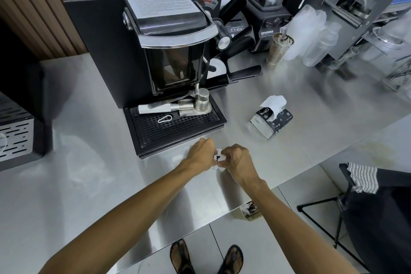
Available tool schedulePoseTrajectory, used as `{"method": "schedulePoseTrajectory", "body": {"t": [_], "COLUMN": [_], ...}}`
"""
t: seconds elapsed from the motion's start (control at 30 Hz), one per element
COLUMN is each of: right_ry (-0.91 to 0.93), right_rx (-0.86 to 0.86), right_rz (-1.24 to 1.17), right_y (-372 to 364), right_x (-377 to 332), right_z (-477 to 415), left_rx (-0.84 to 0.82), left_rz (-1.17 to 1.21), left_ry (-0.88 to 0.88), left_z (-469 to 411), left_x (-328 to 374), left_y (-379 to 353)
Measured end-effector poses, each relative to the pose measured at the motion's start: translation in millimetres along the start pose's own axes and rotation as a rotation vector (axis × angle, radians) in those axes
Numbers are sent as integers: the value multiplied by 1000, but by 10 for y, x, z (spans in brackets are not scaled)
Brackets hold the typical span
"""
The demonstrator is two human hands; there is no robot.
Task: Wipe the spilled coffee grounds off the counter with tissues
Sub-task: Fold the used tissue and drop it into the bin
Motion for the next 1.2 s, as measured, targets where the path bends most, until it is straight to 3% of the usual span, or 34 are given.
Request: {"method": "schedulePoseTrajectory", "body": {"t": [0.13,0.3,0.57,0.73,1.2], "right_ry": [29,48,171,236,73], "right_rx": [10,0,3,-40,-62], "right_rz": [-14,72,202,233,7], "right_y": [28,2,-76,-88,-60], "right_x": [-39,-12,-7,58,77], "right_z": [-14,-33,14,12,-124], "left_rx": [98,107,104,57,65], "left_rz": [-85,-142,57,36,-12], "left_ry": [-160,-296,-225,-197,-199], "left_z": [25,39,80,63,24], "left_x": [-33,-62,-103,-77,-104], "left_y": [-16,-60,-85,-85,-95]}}
Point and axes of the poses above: each hand's wrist, its own z-axis away from the middle knuckle, its own y-axis out of the back of the hand, x = y × z, the point moved 2 cm from there along -z, towards the middle knuckle
